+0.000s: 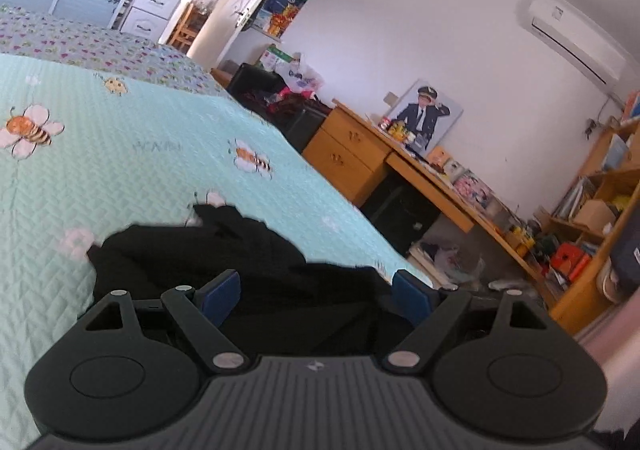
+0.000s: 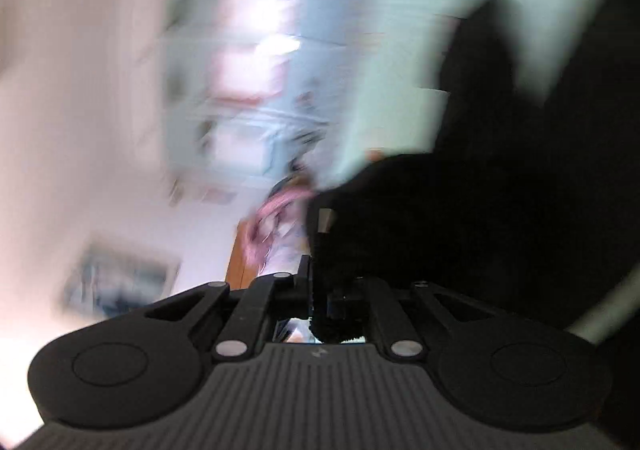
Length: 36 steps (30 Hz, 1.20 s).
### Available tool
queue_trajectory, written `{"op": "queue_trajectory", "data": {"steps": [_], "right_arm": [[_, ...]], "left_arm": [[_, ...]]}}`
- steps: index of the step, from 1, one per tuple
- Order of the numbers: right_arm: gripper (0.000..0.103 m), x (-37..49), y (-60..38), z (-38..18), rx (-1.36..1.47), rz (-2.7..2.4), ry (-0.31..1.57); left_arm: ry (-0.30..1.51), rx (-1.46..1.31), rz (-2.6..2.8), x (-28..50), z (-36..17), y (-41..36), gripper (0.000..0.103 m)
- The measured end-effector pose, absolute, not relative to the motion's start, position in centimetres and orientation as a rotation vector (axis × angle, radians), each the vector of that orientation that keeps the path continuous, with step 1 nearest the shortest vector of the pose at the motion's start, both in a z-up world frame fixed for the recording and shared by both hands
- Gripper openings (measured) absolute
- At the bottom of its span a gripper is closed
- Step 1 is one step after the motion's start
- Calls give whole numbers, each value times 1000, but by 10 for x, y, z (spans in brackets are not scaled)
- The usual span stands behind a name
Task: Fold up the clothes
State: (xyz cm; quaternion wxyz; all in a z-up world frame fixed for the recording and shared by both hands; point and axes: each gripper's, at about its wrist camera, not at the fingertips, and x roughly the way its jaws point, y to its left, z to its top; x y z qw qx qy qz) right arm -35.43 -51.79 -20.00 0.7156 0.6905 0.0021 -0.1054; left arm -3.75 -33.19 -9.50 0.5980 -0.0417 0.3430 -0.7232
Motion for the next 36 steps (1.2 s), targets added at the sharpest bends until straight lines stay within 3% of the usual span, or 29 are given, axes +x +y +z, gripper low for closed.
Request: {"op": "queue_trajectory", "data": {"steps": [4,6,8,12,15,16,20,22,23,24,28,29,30,36], "right_arm": [[22,-385,-520,-237,1506,-586,142],[42,-398,-509,-231,1437,-662,147],[49,-405,-494,-209,1272,-769,166],[52,-393,-462,-163,954,-821,195],[64,-347,-433,-142,669,-809,278],[69,-329,-425,-143,567,-826,320],[69,-276,-410,-171,227,-919,496],[67,-263,-423,-190,186,-959,598],[63,-263,-430,-198,191,-967,628],[49,-266,-435,-201,204,-974,642],[39,-289,-460,-202,301,-1040,589],[10,-298,-466,-202,357,-1047,564],[4,-308,-476,-203,416,-1065,559],[4,-349,-509,-221,790,-934,398]], "left_arm": [[796,13,-1673,-50,-117,-346,87],[788,75,-1686,-59,-128,-355,87],[786,131,-1700,-67,-138,-363,87],[798,219,-1699,-77,-159,-376,87],[826,249,-1676,-77,-173,-381,87],[836,251,-1668,-75,-176,-381,87],[873,255,-1644,-68,-186,-382,87],[879,262,-1641,-66,-190,-385,87],[882,266,-1640,-66,-191,-386,87],[885,273,-1637,-65,-193,-387,87],[906,277,-1601,-57,-204,-384,86],[912,265,-1596,-55,-207,-382,86],[918,252,-1594,-53,-208,-380,86],[919,241,-1591,-51,-208,-376,86]]}}
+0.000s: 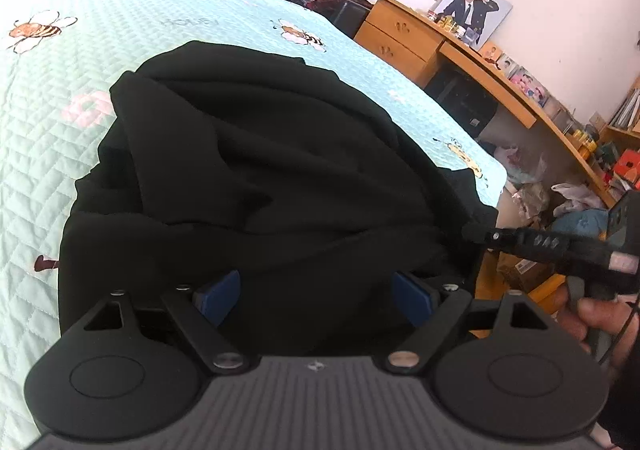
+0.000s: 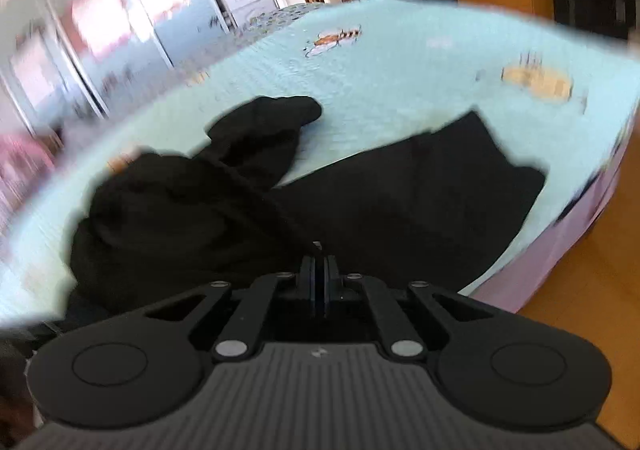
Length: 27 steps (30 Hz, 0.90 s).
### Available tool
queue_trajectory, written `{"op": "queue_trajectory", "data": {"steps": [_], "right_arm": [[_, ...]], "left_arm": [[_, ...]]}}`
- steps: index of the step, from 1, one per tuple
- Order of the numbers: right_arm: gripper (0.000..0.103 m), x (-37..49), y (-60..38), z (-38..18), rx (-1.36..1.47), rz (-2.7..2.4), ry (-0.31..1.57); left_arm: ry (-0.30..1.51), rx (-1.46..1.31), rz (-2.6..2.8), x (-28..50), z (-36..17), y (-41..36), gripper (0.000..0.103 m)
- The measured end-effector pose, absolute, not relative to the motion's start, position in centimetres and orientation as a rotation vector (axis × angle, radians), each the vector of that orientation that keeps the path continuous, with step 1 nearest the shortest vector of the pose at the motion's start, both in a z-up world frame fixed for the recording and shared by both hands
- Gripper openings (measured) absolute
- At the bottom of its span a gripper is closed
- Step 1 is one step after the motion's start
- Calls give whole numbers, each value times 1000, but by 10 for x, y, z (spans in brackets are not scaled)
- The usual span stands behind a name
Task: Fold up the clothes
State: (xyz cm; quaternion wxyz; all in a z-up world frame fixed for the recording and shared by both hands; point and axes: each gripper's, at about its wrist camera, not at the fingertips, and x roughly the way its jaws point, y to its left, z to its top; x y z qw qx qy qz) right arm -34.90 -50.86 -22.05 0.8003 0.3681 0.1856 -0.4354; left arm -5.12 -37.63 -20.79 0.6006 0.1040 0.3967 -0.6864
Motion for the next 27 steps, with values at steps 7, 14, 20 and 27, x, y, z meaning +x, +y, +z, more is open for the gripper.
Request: {"op": "queue_trajectory", "data": {"steps": [7,14,20,27], "right_arm": [[5,-367,-514,-234,1022,-859,271],[5,-380,-515,-243,1296,-661,77],[5,-383,-516,-263,1574,-362,-147],[5,-356,-499,-278,1746,105,-394]], "left_arm": [[810,312,-1635,-73,-181,-376,86],[644,521,-1764,-120,-166,-408,87],[742,421,-1746,-105,-177,-406,86],[719,124,-1809,-93,-142,-364,86]]}}
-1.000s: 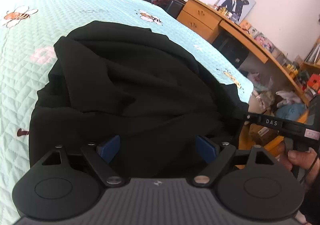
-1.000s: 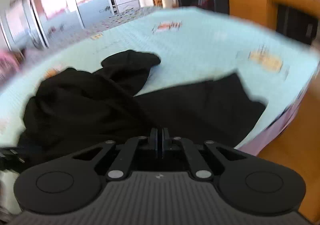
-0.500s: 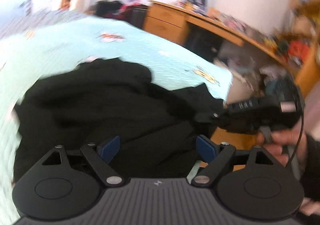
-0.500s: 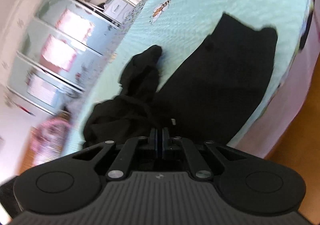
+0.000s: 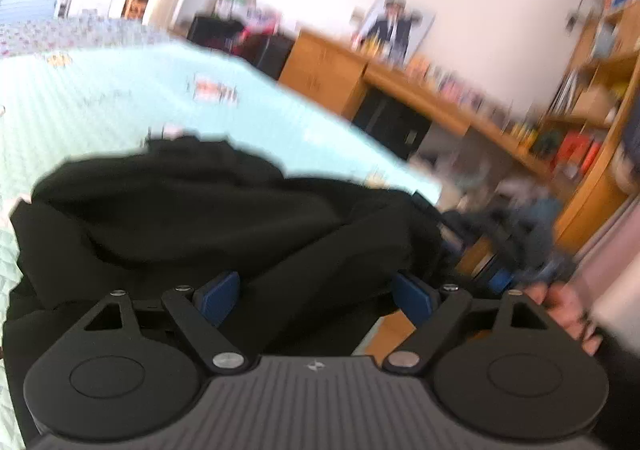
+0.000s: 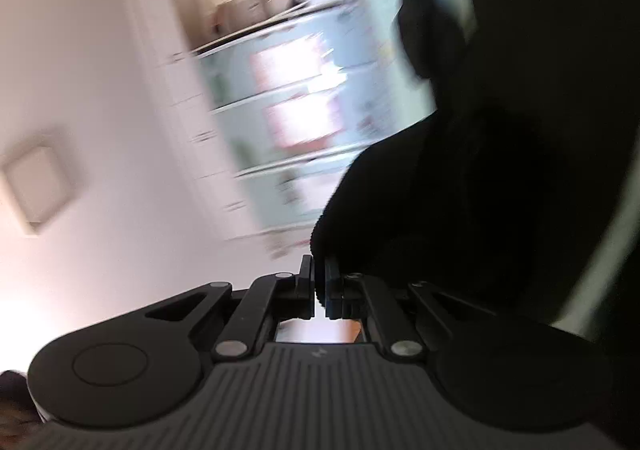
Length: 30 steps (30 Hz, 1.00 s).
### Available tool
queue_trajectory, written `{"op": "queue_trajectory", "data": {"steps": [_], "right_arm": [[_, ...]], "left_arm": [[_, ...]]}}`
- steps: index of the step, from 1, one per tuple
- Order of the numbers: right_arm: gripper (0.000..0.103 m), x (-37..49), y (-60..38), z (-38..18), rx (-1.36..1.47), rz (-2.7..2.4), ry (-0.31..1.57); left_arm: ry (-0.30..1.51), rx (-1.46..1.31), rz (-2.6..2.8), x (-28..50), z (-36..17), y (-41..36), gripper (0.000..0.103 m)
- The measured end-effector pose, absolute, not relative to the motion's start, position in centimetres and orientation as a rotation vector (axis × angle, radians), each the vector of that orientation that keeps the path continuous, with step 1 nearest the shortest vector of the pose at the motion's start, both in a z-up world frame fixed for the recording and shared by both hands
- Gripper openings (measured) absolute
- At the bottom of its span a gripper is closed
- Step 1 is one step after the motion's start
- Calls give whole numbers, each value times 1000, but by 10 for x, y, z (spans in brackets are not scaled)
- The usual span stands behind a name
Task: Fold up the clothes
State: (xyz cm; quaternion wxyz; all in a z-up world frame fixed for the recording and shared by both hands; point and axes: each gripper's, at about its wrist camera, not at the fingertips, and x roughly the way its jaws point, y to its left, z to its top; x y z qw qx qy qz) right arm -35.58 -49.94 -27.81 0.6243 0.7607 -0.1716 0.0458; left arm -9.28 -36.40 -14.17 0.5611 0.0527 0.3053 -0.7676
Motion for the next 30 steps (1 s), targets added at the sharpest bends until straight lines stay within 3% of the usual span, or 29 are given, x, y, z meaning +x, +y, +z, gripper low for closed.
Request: {"op": "queue_trajectory", "data": {"steps": [4,11,14,22,25,27,30], "right_arm": [[5,-320,-483,-267,1749,340,-440],[5,-274,-467,-252,1758,473,-339],[5,-254,-455,-256,1804,445,-208],[8,-218,-426,-270,1785,207,243],[26,-225,-429,-249,1680,135,294],[63,-237,-434,-230,1606,79,294],[69,-262,-444,-200,1490,-9,294]], "left_arm": [[608,129,-1810,-95,-121,-339,87],[476,198,-1726,-91,-109,-302,85],[482,253,-1638,-80,-120,-287,84],[701,350,-1409,-57,-178,-252,81],[748,279,-1385,-51,-185,-246,81],[760,263,-1357,-45,-188,-243,81],[763,246,-1336,-39,-188,-237,81]]}}
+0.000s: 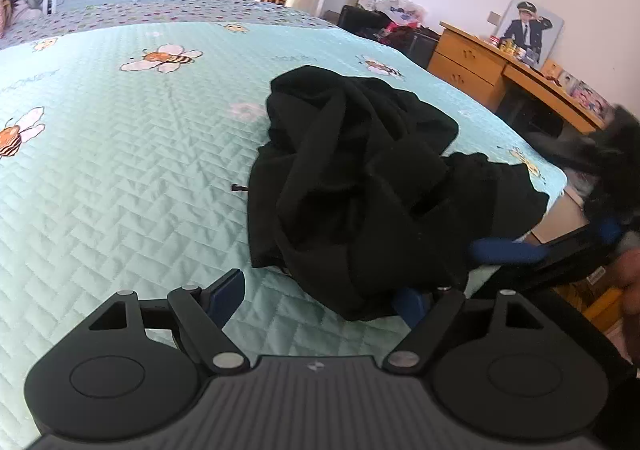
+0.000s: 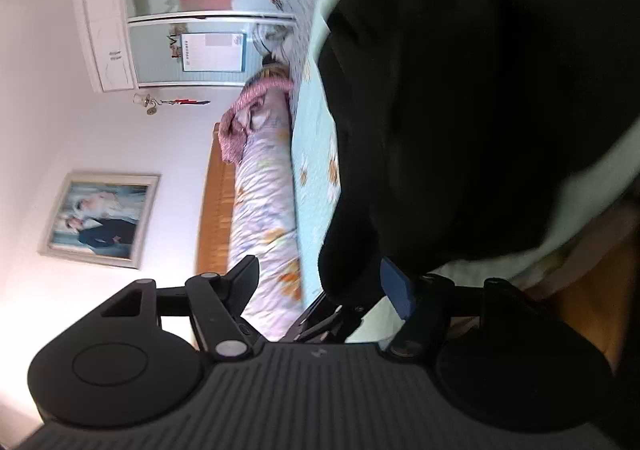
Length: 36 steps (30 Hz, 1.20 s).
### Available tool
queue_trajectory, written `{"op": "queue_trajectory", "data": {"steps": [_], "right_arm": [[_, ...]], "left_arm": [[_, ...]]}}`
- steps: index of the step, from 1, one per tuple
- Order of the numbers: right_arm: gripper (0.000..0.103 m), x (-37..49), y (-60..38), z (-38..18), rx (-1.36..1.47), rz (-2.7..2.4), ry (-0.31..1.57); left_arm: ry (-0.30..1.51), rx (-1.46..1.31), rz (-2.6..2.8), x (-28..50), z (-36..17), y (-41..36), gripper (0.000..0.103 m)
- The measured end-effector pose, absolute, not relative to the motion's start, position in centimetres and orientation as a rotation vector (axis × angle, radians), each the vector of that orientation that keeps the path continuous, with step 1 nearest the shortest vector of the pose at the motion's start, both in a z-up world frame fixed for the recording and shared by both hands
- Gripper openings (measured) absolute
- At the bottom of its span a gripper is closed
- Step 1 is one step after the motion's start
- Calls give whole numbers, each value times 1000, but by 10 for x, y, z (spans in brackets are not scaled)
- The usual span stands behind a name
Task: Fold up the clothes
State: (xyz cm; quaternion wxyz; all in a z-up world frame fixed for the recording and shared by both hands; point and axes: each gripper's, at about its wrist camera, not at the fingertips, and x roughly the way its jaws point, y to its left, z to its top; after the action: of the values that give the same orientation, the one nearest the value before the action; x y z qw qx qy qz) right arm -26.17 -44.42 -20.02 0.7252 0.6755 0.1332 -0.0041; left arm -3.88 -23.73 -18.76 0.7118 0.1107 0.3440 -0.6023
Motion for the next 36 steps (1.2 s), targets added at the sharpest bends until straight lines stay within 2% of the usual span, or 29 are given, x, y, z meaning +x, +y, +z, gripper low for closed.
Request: {"op": "queue_trajectory", "data": {"steps": [6,8,14,16,20,24,31,36], "right_arm": [[70,-299,-474,-143,1131,-234,289],[70,-294,-490,-148,1044,-318,341],[70,-264,-515,-200,1064,-358,419],[64,-246,-504,-209,1087,-312,403],[64,-182,-441,-181,756,-259,532],[64,-167,-437,-190,816,-252,530],[64,-252,-450,-178,929,-311,359],[64,-266,-468,-179,987,-320,322]], "left_arm": [[740,212,-1320,-34,-179,-222,82],[729,209,-1315,-35,-175,-217,82],[686,229,-1303,-40,-160,-208,82],[683,220,-1285,-38,-158,-203,82],[665,186,-1259,-34,-149,-201,82],[652,134,-1348,-43,-138,-206,83],[615,230,-1509,-71,-146,-238,84],[623,270,-1496,-61,-150,-256,84]]}}
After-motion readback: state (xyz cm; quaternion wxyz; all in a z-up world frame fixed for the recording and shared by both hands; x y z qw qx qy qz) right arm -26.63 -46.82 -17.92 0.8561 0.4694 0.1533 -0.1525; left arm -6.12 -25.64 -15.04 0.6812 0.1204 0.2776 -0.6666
